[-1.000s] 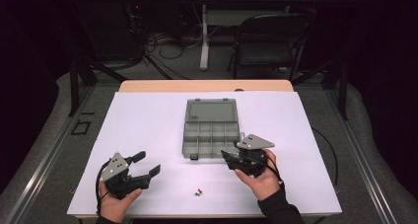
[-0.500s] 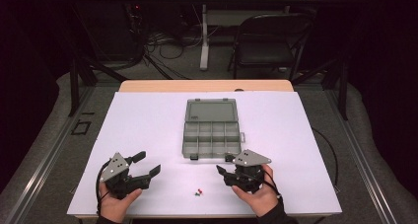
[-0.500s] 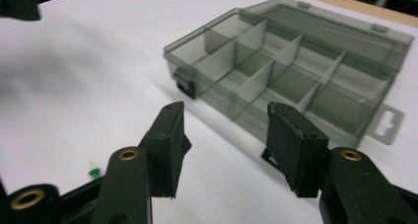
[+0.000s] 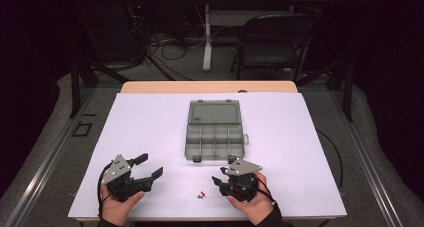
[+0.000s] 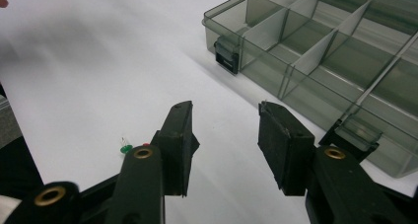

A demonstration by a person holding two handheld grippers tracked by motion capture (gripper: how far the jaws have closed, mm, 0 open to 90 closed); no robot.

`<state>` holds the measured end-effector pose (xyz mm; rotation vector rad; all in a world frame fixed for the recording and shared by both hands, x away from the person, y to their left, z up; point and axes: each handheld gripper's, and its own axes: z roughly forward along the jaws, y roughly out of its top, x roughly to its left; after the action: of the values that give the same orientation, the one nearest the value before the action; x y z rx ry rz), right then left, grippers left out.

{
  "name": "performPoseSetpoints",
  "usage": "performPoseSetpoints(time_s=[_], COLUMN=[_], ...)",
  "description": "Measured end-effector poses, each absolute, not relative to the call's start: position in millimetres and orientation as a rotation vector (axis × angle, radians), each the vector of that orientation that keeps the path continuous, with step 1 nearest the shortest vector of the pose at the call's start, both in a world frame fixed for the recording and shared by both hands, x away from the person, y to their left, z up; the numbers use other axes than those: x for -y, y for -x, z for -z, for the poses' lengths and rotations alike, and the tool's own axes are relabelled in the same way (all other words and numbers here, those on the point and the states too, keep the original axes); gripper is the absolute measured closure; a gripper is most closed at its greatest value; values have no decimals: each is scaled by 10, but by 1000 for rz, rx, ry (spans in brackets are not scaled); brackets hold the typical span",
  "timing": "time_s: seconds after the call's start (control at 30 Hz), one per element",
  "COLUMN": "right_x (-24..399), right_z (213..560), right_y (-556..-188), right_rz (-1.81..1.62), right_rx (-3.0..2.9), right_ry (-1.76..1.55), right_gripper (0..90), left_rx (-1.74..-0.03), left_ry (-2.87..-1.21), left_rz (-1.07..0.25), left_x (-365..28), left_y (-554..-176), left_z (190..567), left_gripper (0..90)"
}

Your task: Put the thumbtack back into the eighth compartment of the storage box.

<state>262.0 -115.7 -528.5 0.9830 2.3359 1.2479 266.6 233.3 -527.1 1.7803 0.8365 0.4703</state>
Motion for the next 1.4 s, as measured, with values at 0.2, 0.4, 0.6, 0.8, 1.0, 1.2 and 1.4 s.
performPoseSetpoints(time_s=[0.2, 0.4, 0.6, 0.8, 1.0, 1.2, 1.4], right_x=[1106, 1047, 997, 927, 860, 793, 757], right_z=[5326, 5365, 5400, 5438, 5480, 5526, 5557], right_y=[-2607, -2590, -2578, -2548, -2537, -2521, -2513], right_rz=[-1247, -1225, -1230, -1211, -1201, -1192, -1190], right_rx=[-2364, -2401, -2424, -2447, -2481, -2510, -2533], right_ry=[-977, -955, -950, -936, -924, -915, -915], right_gripper=[565, 583, 603, 656, 692, 721, 747], left_rx=[-836, -835, -836, -836, -835, -832, -834], left_ry=[-1782, -1782, -1782, -1782, -1783, -1783, -1784], left_rz=[-470, -469, -468, -469, -468, -465, -467], left_x=[-2331, -2333, -2332, -2335, -2334, -2338, -2343], left_y=[-2667, -2668, -2668, -2668, -2669, -2670, -2674], left_z=[5272, 5272, 5272, 5271, 5271, 5271, 5272], left_gripper=[250, 250, 250, 251, 251, 251, 251])
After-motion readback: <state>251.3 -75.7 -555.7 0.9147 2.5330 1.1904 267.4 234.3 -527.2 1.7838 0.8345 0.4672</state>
